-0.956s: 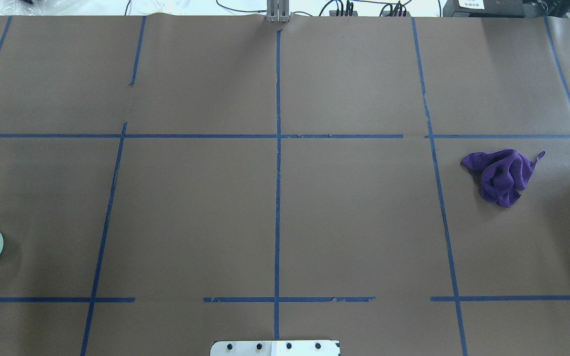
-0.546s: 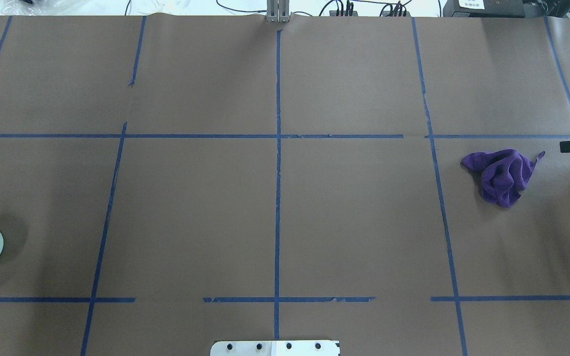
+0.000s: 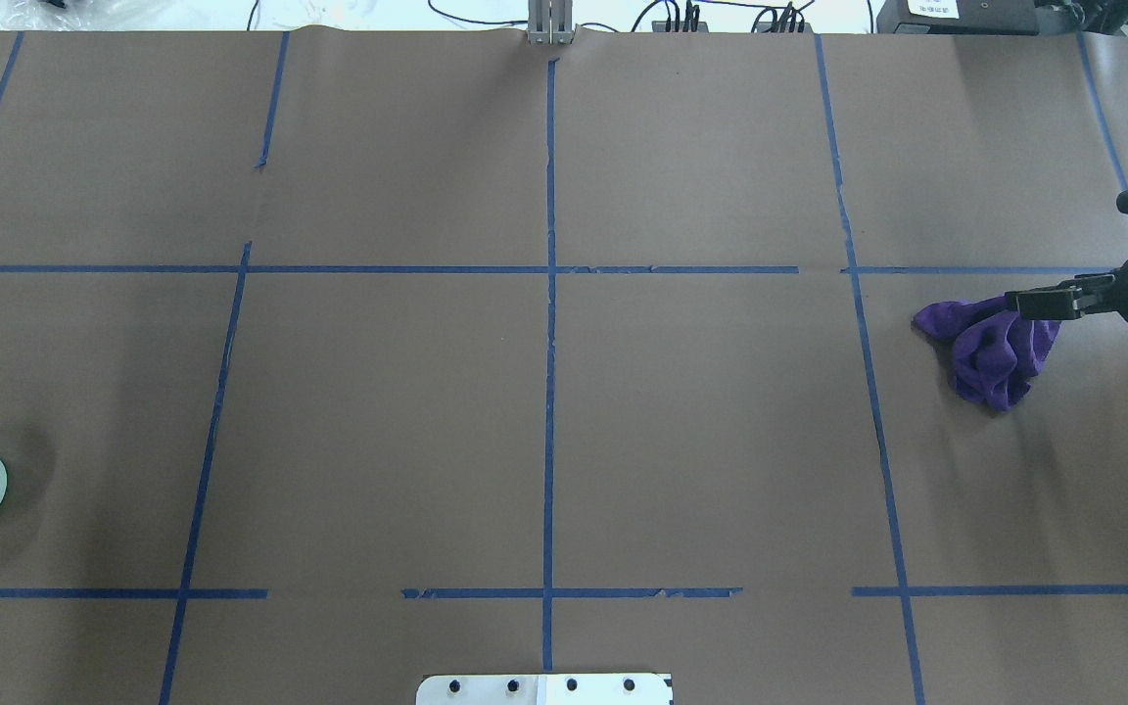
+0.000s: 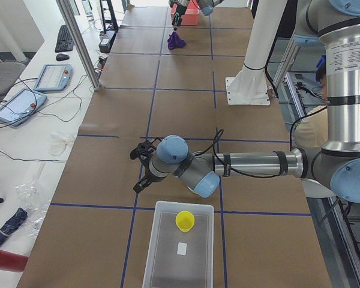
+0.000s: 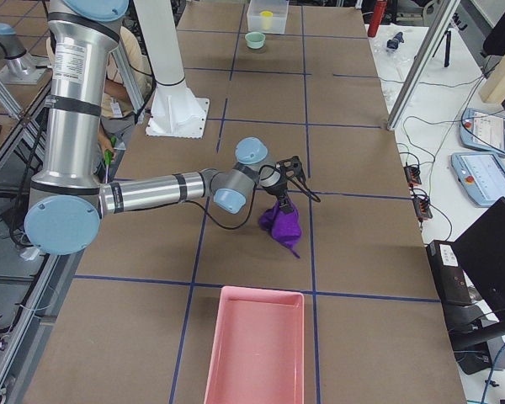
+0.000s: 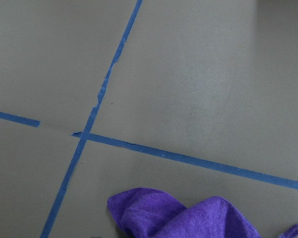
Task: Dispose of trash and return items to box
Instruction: 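Lower the right gripper onto the purple cloth and pinch it, then lift the purple cloth with the right gripper and drop it into the pink bin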
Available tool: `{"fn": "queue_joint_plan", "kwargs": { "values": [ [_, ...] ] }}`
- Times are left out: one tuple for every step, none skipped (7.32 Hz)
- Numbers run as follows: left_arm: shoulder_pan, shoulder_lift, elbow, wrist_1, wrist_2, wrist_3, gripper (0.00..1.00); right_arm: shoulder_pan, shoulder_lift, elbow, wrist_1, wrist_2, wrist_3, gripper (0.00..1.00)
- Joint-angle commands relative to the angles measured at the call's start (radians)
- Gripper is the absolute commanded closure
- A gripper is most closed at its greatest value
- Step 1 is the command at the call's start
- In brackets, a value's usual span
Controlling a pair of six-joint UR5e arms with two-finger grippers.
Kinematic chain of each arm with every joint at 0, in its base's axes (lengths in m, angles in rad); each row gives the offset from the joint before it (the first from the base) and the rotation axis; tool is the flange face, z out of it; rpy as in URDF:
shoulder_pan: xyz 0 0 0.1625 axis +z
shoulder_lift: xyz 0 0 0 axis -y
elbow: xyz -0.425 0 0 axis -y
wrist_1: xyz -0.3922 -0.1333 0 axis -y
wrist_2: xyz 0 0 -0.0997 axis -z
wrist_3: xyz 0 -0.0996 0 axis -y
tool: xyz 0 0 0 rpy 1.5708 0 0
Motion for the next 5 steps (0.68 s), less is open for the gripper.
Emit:
{"fn": "queue_joint_plan", "kwargs": {
  "values": [
    [0.000,0.000,-0.001,0.000,-0.001,0.000,0.00,-0.060,0.011,-0.031,-0.003,-0.030,0.000,0.14],
    [0.000,0.000,-0.001,0.002,-0.001,0.000,0.00,-0.086,0.025,-0.048,-0.003,-0.074,-0.001,0.19],
    [0.000,0.000,-0.001,0.002,-0.003,0.000,0.00,-0.107,0.025,-0.063,-0.003,-0.097,-0.009,0.50],
    [0.000,0.000,-0.001,0.002,-0.003,-0.002,0.00,-0.104,0.019,-0.062,-0.003,-0.099,-0.015,1.00],
    [0.000,0.000,-0.003,0.002,-0.003,-0.002,0.00,-0.104,0.016,-0.063,-0.006,-0.097,-0.038,1.00]
  ]
}}
